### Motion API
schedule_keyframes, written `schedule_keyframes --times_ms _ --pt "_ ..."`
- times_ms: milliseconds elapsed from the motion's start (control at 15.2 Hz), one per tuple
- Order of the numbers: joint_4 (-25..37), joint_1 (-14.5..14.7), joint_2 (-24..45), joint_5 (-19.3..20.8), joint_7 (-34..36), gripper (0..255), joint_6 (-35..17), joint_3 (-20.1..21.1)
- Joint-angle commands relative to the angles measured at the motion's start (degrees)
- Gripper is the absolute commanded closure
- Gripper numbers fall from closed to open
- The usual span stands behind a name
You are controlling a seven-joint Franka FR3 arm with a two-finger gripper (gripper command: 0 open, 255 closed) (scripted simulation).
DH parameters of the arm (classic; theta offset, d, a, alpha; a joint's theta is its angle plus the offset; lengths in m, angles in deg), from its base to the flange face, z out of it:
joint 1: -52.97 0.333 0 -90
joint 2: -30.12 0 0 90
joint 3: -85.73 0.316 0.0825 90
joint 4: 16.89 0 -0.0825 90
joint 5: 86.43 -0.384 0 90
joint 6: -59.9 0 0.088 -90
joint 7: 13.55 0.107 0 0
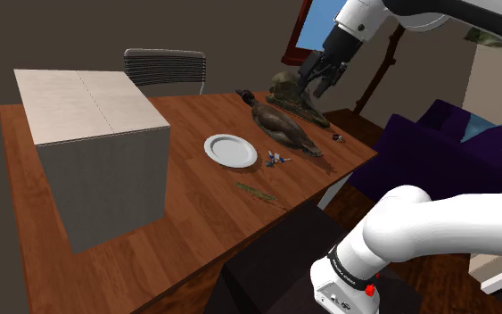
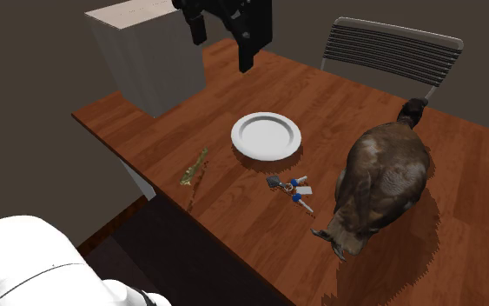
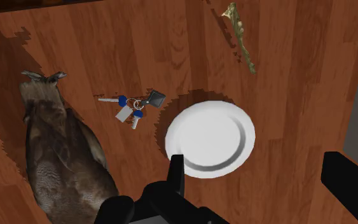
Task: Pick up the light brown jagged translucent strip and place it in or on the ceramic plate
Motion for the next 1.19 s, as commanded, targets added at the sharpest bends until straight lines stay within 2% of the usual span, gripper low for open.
schedule_keyframes --times_ms 0,594,1122 --pt "0.0 0.0 0.0 0.0 0.0 0 0.0 0.0" --pt "-13.46 1.69 1.83 -1.95 4.24 0 -10.89 5.93" --pt "-22.39 3.79 8.1 -4.39 8.25 0 -22.07 11.61"
